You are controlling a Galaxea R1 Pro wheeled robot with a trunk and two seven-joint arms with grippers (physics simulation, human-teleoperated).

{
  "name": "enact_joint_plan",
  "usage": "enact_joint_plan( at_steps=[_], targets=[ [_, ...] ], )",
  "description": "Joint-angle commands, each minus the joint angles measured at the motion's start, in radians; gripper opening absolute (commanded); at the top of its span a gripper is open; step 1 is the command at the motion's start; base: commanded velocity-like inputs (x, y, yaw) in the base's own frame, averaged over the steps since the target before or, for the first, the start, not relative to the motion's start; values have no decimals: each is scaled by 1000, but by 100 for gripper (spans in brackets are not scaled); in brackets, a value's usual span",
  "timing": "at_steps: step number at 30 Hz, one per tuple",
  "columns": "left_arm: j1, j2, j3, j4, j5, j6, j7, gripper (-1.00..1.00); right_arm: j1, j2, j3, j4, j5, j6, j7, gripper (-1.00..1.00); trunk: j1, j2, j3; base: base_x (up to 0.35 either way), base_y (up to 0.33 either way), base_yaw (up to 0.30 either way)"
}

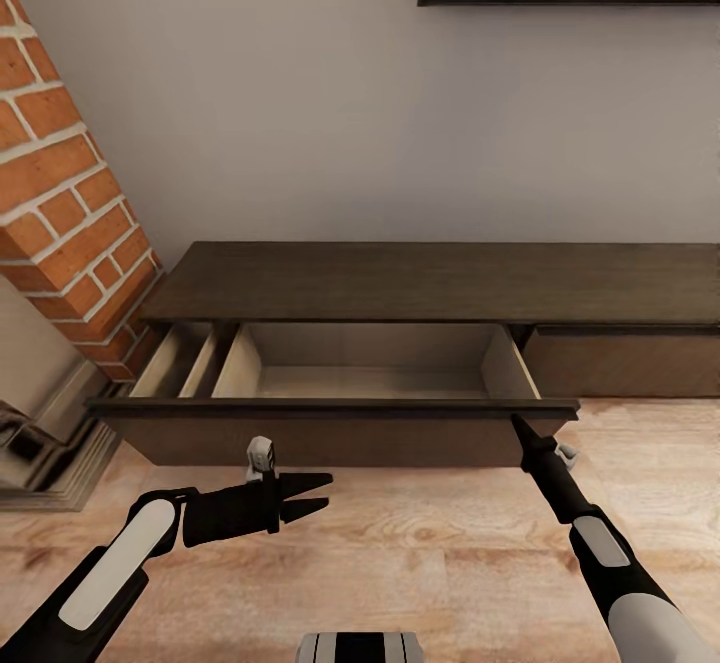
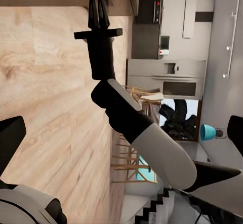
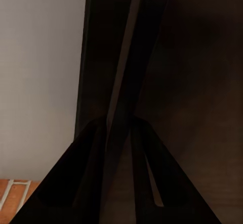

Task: Place each of the two pumpkins and all three candles from the living room inside a cabinet in the living room (use any cabinet), then make sure every cabinet is closed, and position the cauldron so it is next to a table in the living room.

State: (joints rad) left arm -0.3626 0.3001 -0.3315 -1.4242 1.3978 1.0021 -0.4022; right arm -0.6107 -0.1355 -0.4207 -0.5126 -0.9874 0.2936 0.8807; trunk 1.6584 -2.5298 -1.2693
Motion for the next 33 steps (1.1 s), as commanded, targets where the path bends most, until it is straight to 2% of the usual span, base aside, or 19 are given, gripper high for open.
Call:
enact_joint_plan(
  at_steps=[1,33],
  targets=[
    [-1,1,-1,1,-5,0,-7,100,0,1,42,2,3,13,7,-100,0,0,-1,-40,0,0],
    [-1,3,-1,1,-5,1,-7,100,0,2,43,2,4,13,4,-100,0,0,-1,-72,0,0]
  ],
)
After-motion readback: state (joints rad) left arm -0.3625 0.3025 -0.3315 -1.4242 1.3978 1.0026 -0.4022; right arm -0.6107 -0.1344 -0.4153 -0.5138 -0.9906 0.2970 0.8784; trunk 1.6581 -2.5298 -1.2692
